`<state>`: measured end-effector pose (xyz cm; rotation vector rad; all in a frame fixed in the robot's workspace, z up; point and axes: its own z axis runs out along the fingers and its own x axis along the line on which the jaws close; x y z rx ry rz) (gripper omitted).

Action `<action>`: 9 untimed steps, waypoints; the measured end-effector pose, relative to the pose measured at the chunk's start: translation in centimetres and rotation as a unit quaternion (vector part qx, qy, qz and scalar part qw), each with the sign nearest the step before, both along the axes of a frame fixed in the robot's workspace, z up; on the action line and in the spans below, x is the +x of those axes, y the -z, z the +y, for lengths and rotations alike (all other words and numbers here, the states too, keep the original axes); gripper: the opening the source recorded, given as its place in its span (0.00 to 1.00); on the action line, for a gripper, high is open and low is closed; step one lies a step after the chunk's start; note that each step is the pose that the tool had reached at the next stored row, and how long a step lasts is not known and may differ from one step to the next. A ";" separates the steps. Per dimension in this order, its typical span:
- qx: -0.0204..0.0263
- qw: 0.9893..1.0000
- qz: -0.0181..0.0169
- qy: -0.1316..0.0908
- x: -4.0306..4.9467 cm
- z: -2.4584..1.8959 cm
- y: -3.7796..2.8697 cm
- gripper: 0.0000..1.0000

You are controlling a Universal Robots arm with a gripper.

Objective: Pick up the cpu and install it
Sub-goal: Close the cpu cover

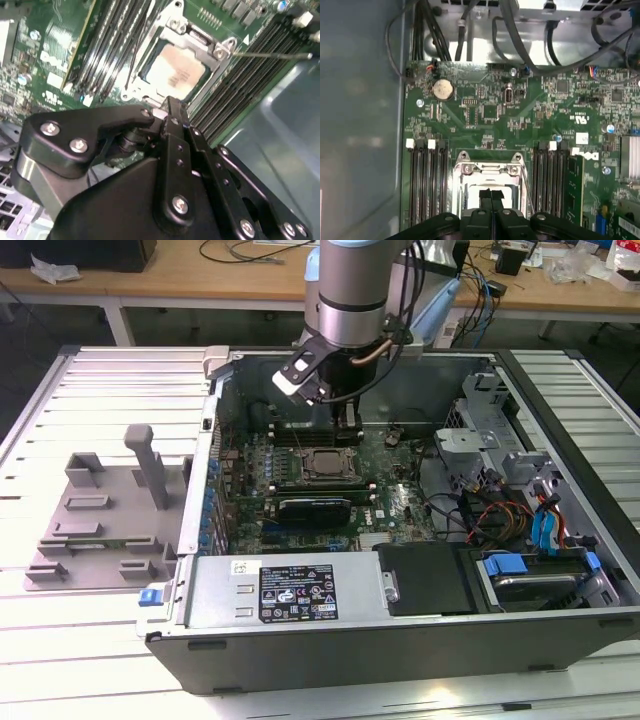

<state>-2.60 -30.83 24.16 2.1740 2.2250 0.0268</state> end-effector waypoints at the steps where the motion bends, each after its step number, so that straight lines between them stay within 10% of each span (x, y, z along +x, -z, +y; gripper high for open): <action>1: -0.001 1.000 0.000 -0.001 0.00 0.00 0.01 0.11; 3: -0.001 0.999 0.000 -0.038 0.00 0.00 0.07 0.11; 7: -0.001 0.994 0.000 -0.110 0.00 0.00 0.21 0.11; 9: -0.001 0.987 0.000 -0.161 0.00 0.00 0.30 0.11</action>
